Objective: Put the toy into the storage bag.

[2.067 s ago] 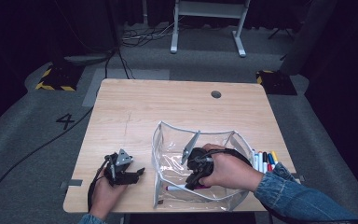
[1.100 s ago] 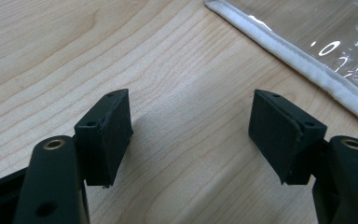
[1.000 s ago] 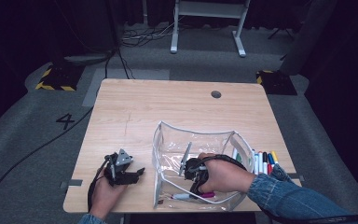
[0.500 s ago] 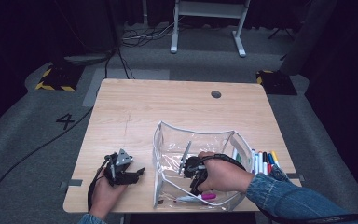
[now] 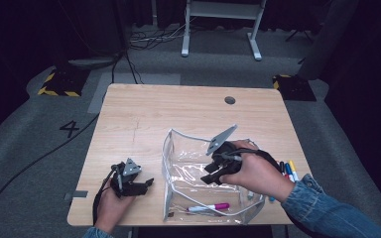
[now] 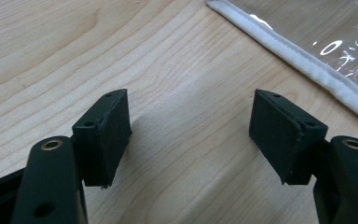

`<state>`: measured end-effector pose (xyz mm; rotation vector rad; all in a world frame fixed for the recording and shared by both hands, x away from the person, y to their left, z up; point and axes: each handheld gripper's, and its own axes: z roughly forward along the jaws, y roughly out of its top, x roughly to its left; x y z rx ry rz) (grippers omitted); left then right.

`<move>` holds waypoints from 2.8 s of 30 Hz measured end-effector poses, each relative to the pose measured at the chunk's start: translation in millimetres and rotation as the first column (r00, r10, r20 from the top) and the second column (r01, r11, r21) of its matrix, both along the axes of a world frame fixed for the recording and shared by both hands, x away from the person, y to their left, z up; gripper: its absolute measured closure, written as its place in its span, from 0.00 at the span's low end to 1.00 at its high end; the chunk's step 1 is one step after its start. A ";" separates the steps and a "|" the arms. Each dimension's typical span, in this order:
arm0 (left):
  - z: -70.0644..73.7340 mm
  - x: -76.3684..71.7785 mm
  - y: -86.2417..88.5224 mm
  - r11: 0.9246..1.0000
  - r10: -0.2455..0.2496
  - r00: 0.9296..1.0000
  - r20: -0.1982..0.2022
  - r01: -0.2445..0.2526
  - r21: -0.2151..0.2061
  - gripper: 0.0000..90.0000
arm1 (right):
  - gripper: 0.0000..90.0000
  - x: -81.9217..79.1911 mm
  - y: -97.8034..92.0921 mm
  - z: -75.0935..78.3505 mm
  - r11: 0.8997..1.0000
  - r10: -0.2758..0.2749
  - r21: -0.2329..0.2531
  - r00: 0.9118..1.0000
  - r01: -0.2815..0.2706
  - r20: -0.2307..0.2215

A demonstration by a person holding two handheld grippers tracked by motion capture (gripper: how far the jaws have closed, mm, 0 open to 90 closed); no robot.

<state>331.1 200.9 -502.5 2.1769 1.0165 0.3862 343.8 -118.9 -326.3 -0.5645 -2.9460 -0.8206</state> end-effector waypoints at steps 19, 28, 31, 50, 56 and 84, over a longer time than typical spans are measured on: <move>-0.1 2.3 7.8 0.999 0.034 0.999 -0.003 -0.034 0.001 0.32 | 0.66 -11.7 -122.0 57.9 0.935 -0.270 0.266 0.956 0.234 0.110; -0.5 4.2 6.9 0.999 0.044 0.999 0.002 -0.044 -0.005 0.32 | 0.65 -9.6 -185.7 49.2 0.892 -0.407 0.270 0.904 0.363 0.130; -0.4 4.3 7.0 0.999 0.043 0.999 0.001 -0.043 -0.003 0.32 | 0.63 -6.9 -201.8 41.7 0.874 -0.452 0.265 0.881 0.407 0.139; -0.5 4.5 6.7 0.999 0.046 0.999 0.001 -0.046 -0.005 0.32 | 0.67 7.4 -293.4 -44.7 0.696 -0.718 0.168 0.682 0.698 0.140; -0.6 4.3 6.7 0.999 0.048 0.999 0.002 -0.048 -0.005 0.32 | 0.71 15.5 -304.8 -88.6 0.647 -0.762 0.095 0.643 0.756 0.074; -0.5 3.2 7.4 0.999 0.051 0.999 0.002 -0.051 -0.001 0.32 | 0.85 38.4 -293.4 -140.0 0.513 -0.851 -0.125 0.522 0.849 0.051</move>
